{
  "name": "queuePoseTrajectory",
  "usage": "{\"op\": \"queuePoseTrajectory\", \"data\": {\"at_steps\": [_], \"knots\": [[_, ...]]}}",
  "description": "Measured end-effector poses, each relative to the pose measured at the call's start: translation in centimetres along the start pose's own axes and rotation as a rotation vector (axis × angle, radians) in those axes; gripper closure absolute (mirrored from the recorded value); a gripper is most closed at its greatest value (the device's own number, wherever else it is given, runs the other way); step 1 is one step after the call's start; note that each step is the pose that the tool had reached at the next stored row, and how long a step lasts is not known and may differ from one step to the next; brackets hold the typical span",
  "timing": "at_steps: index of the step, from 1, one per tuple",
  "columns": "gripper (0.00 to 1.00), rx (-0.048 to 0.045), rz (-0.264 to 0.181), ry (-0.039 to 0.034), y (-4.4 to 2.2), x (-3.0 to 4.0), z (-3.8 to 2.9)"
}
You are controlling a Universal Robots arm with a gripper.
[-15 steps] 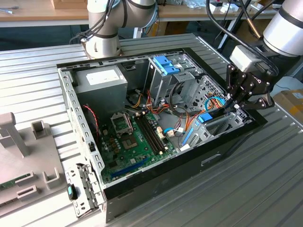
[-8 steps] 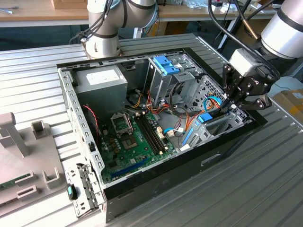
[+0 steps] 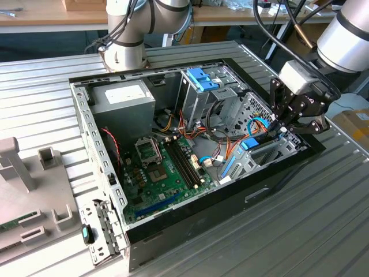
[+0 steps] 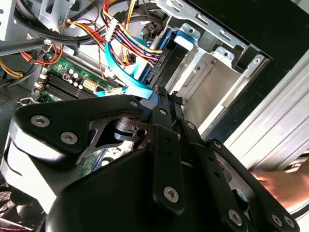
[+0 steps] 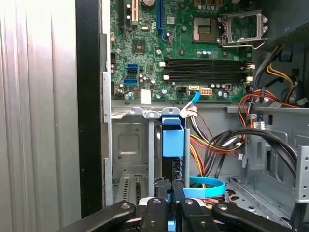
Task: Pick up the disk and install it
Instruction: 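Insert the second disk wire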
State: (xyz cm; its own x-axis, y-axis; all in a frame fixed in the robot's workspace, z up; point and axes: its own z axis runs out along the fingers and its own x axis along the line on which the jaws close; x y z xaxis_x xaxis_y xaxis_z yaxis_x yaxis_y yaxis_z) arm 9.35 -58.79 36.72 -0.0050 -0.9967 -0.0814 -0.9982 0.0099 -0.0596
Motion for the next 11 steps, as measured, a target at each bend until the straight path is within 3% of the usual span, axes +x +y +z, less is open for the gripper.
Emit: {"op": "queuePoseTrajectory", "data": {"at_steps": [1,2,3,4,5,9,11], "knots": [[0.84,0.0088,0.0,-0.007,0.03,0.0,-0.01],[0.84,0.0245,-0.001,-0.0164,0.09,0.0,0.0],[0.84,0.0365,-0.002,-0.0208,0.12,0.0,-0.01],[0.84,0.0553,-0.003,-0.0262,0.21,0.01,-0.02],[0.84,0.066,-0.004,-0.0281,0.42,0.01,-0.01],[0.84,0.0753,-0.02,-0.0297,0.75,0.03,0.03],[0.84,0.0743,-0.07,-0.0359,0.78,0.04,0.12]]}}
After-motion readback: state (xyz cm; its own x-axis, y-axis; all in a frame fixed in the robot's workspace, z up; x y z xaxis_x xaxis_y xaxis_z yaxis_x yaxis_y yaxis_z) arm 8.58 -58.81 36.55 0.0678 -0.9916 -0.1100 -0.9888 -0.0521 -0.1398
